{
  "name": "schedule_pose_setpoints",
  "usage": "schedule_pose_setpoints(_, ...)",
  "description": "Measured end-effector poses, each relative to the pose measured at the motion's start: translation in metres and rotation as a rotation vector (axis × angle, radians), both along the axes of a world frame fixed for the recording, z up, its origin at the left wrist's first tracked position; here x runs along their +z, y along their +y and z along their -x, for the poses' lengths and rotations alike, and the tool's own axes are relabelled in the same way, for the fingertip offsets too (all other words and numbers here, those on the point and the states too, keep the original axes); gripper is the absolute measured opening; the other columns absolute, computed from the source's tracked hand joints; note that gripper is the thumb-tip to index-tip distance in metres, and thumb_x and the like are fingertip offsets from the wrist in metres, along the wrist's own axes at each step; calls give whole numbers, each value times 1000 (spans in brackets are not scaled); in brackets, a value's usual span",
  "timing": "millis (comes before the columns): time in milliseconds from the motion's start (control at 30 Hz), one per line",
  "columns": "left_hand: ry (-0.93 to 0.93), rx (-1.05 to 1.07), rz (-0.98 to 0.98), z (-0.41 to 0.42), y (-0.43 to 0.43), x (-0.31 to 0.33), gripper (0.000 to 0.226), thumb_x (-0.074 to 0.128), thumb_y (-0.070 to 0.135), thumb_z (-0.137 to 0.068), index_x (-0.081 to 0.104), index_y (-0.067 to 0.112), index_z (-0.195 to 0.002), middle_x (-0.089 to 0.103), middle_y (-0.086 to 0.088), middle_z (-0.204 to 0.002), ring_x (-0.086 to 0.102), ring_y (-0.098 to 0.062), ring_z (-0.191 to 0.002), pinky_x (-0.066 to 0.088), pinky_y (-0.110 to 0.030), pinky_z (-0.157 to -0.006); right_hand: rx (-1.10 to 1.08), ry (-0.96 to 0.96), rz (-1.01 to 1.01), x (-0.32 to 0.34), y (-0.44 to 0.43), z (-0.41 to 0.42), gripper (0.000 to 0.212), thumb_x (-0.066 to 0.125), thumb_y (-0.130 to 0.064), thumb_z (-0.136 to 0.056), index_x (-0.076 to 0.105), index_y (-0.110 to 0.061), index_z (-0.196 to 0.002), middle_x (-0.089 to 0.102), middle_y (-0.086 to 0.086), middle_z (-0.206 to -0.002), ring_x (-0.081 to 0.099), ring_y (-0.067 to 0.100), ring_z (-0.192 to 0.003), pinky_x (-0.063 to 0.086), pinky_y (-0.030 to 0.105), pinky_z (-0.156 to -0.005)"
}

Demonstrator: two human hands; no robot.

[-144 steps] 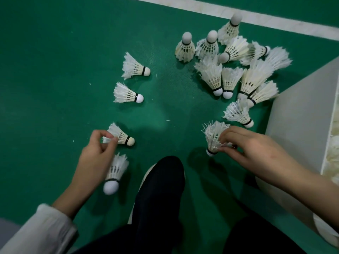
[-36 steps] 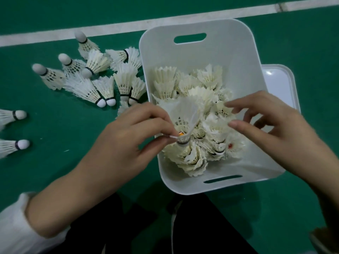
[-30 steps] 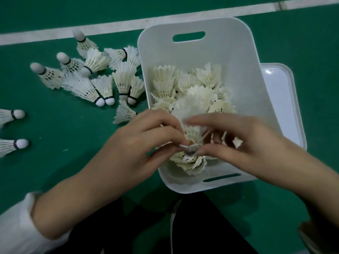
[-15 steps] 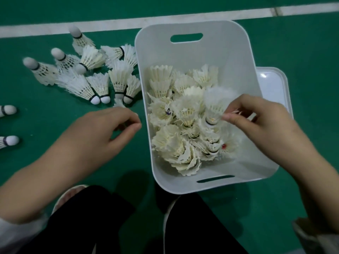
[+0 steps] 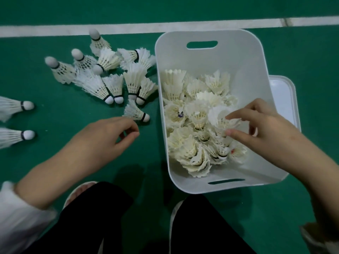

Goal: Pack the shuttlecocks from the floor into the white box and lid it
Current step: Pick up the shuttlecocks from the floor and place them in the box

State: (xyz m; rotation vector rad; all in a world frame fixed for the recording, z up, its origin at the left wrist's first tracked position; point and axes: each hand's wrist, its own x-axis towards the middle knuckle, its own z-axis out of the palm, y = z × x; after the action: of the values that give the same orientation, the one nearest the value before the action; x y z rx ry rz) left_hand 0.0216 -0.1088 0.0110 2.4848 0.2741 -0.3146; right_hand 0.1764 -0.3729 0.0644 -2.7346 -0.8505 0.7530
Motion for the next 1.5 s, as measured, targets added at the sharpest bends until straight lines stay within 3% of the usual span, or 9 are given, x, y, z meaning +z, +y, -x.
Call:
schedule_pose_setpoints(167,66,62,-38,19,30,-11,18,49,36,-87,61,24,-95,63,6,-89,59,-14,-80,48,-34,-73,110,-110,-116,29,33,6,35,47,-49,-82,59,-31,-110,44,-16,-101,53,-1,-70,48,32,-69)
schedule_pose_setpoints(367,72,284,-31,55,73,-29,13,57,26,-88,64,17,-94,66,-2,-88,61,-21,-80,48,-34,-75,586,29,-193,30,128,30,27,43,-41,-91,61,-25,-103,54,-8,-100,58,11,-79,52,34,-68)
schedule_pose_setpoints(533,81,371,7,82,93,-53,13,56,23,-89,64,15,-94,67,-4,-89,61,-22,-82,44,-30,-73,861,-40,99,-41,224,47,31,46,-20,-92,48,-14,-123,47,6,-123,54,28,-107,46,40,-84)
schedule_pose_setpoints(800,-23,557,-40,112,120,-83,13,58,16,-87,64,11,-98,63,-8,-95,57,-26,-93,44,-35,-84,750,-32,540,-119,276,49,32,45,-13,-93,50,-2,-123,49,17,-131,48,32,-120,42,40,-97)
schedule_pose_setpoints(900,-35,703,-143,124,134,-91,22,58,18,-87,62,9,-107,59,-12,-106,51,-31,-104,40,-38,-94,712,-48,423,-120,277,52,26,45,-10,-91,55,0,-113,54,20,-120,53,33,-112,43,38,-89)
schedule_pose_setpoints(1067,-32,977,-351,147,159,-97,42,61,24,-85,50,2,-118,47,-22,-118,43,-39,-106,34,-45,-93,605,101,-15,-109,287,80,17,54,-20,-90,64,-7,-96,63,11,-100,57,27,-95,37,27,-72)
schedule_pose_setpoints(1233,18,1139,-214,170,184,-113,50,62,28,-86,46,-3,-122,46,-25,-121,41,-39,-112,27,-40,-99,549,180,-146,-125,300,116,18,55,-22,-90,64,-7,-95,61,10,-98,56,26,-93,39,29,-76)
schedule_pose_setpoints(1367,-77,1186,-1,174,190,-118,26,61,27,-87,59,4,-100,60,-16,-103,54,-29,-95,34,-27,-77,476,188,-164,-138,303,126,19,56,-22,-90,63,-5,-91,59,10,-95,55,26,-89,35,30,-71)
schedule_pose_setpoints(1500,-180,1207,61,171,186,-111,17,63,27,-85,53,13,-81,58,-5,-79,46,-21,-67,30,-27,-60,442,192,-164,-138,305,127,20,55,-23,-90,62,-5,-88,54,4,-87,53,24,-85,31,27,-66)
